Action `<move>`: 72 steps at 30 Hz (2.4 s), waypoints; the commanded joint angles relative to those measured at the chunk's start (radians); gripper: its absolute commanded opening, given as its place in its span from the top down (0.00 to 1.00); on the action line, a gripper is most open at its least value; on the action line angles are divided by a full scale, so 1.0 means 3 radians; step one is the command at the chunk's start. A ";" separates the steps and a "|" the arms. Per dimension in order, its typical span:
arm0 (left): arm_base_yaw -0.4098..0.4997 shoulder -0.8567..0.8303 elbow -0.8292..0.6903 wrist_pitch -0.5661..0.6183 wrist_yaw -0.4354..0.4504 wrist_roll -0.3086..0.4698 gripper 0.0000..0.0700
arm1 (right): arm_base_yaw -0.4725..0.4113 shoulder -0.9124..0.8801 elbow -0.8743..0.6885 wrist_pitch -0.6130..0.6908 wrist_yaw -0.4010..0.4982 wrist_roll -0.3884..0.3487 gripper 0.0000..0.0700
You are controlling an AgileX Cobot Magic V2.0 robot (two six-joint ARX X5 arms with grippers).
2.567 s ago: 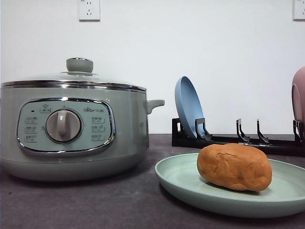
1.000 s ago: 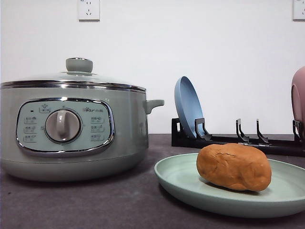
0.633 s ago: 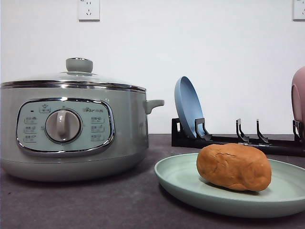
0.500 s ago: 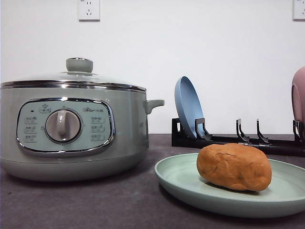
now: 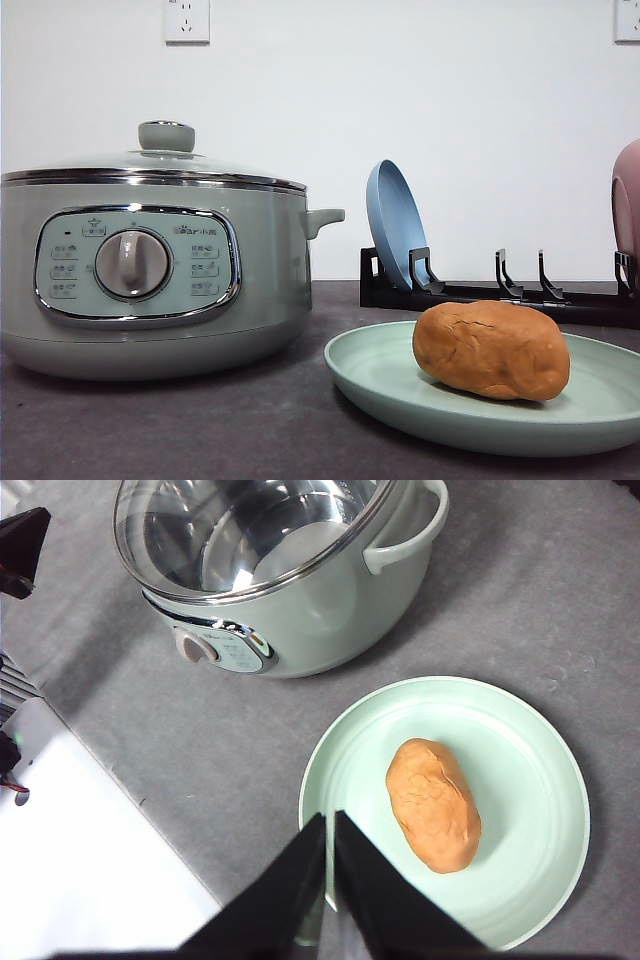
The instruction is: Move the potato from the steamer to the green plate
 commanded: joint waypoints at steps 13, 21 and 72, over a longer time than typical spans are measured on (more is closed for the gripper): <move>-0.0004 -0.0008 -0.0062 -0.0031 -0.0010 -0.0008 0.98 | -0.0328 -0.0365 0.0058 0.0257 0.0003 -0.0291 1.00; -0.0004 -0.0008 -0.0062 -0.0031 -0.0010 -0.0008 0.98 | -0.0993 -0.1276 -0.0556 0.1185 0.0108 -0.0278 1.00; -0.0003 -0.0008 -0.0061 -0.0032 -0.0010 -0.0008 0.98 | -0.1274 -0.3106 -0.3651 0.2737 0.1217 0.0136 1.00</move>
